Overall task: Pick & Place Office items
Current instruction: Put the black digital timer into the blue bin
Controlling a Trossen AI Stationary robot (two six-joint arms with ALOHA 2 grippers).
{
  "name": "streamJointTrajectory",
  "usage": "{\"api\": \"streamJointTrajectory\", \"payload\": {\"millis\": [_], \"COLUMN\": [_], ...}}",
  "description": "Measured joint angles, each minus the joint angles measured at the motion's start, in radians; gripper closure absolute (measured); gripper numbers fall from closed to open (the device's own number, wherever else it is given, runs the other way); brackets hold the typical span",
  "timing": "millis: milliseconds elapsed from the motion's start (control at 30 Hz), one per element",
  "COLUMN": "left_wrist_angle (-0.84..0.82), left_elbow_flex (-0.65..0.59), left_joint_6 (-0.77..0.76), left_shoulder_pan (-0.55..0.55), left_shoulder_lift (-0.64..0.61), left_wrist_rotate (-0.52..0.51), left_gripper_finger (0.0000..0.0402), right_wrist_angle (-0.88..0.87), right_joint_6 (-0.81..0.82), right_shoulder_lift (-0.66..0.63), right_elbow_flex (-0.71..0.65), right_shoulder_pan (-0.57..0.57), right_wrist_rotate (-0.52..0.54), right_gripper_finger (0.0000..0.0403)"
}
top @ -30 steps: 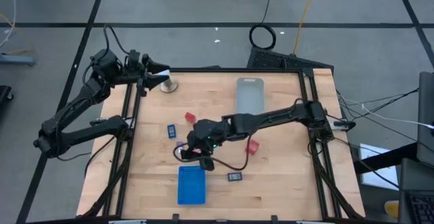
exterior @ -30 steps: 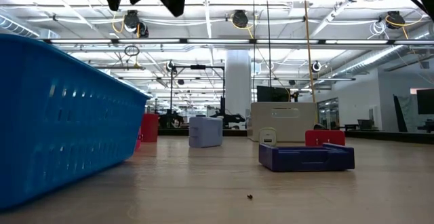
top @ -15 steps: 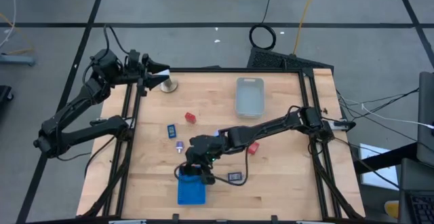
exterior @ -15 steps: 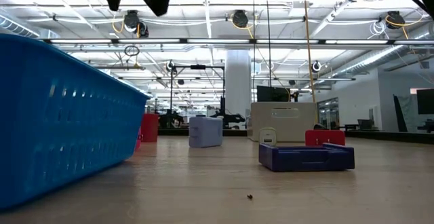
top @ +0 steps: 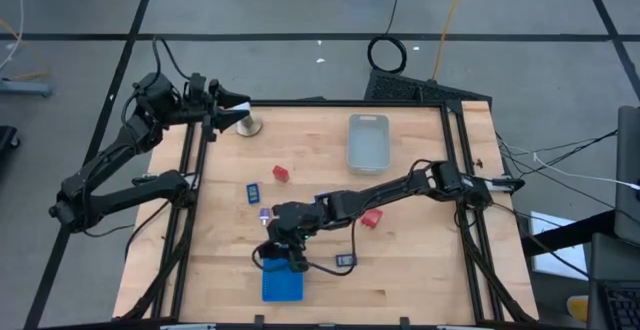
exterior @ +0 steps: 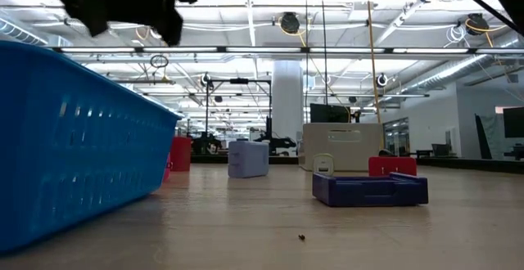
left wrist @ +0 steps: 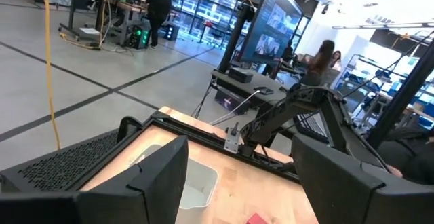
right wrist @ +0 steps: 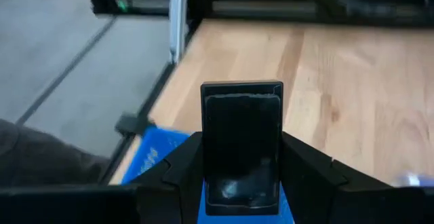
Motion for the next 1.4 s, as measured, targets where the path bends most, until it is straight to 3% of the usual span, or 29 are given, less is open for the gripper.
{"api": "streamJointTrajectory", "payload": {"millis": [233, 600, 1000, 1233, 1400], "left_wrist_angle": [0.0, -0.002, -0.003, -0.004, -0.004], "left_elbow_flex": [0.0, 0.0, 0.0, 0.0, 0.0], "left_joint_6": [0.001, 0.003, 0.003, 0.003, 0.005], "left_shoulder_pan": [0.0, 0.0, 0.0, 0.0, 0.0], "left_shoulder_lift": [0.0, 0.0, 0.0, 0.0, 0.0], "left_wrist_rotate": [-0.026, -0.028, -0.028, -0.028, -0.027], "left_gripper_finger": [0.0135, 0.0135, 0.0135, 0.0135, 0.0135], "right_wrist_angle": [0.062, 0.012, 0.135, 0.141, 0.142], "right_joint_6": [-0.019, -0.067, -0.077, -0.098, -0.1], "right_shoulder_lift": [0.041, 0.078, 0.076, 0.076, 0.076], "right_elbow_flex": [0.0, -0.01, -0.204, -0.172, -0.16], "right_shoulder_pan": [0.007, 0.043, 0.044, 0.044, 0.044], "right_wrist_rotate": [0.029, 0.028, 0.029, 0.029, 0.029], "right_gripper_finger": [0.0253, 0.0253, 0.0253, 0.02, 0.0199]}}
